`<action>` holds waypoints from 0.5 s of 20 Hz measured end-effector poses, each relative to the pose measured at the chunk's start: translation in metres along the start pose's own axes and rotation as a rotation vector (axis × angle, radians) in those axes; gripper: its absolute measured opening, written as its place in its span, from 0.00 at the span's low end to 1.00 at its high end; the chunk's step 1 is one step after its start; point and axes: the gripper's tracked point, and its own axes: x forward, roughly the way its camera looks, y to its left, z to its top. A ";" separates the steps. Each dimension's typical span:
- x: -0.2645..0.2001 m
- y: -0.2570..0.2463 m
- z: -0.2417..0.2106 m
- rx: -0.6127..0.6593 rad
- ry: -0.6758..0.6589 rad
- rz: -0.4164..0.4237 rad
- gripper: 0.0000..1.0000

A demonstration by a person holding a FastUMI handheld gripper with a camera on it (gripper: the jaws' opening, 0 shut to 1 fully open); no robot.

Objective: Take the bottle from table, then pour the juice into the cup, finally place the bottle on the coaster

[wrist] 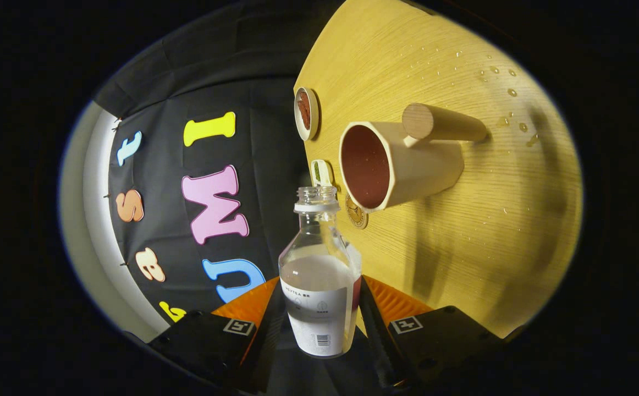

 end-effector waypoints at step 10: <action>0.001 0.004 0.000 0.088 -0.017 0.019 0.75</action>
